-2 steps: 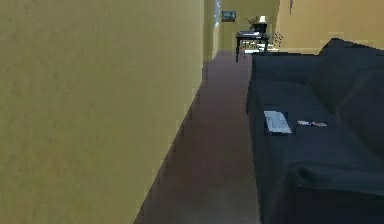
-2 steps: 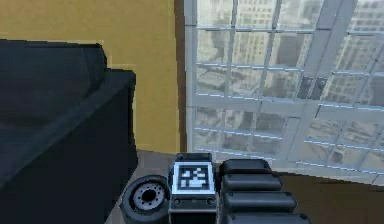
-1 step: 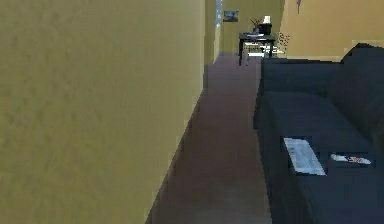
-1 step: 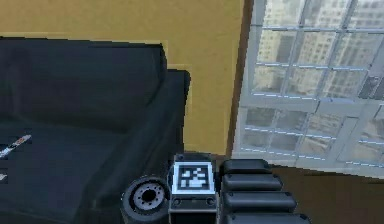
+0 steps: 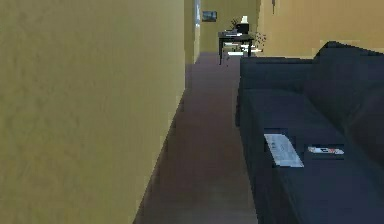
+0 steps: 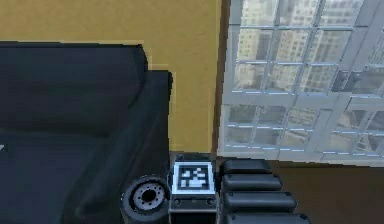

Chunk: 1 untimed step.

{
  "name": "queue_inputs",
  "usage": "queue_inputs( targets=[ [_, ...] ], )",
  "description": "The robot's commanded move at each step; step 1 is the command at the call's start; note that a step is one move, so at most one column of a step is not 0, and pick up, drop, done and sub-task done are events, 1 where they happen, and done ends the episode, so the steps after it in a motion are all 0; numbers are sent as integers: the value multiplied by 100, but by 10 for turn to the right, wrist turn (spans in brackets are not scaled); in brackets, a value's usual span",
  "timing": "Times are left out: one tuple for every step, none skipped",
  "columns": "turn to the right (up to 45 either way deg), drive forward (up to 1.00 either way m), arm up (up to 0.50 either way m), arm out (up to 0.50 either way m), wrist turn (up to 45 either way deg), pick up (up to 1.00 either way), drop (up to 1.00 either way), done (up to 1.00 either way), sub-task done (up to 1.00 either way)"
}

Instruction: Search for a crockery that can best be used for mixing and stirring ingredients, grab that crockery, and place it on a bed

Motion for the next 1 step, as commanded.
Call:
queue_inputs(
  targets=[
    [30,0,0,0,0,0,0,0,0]
  ],
)
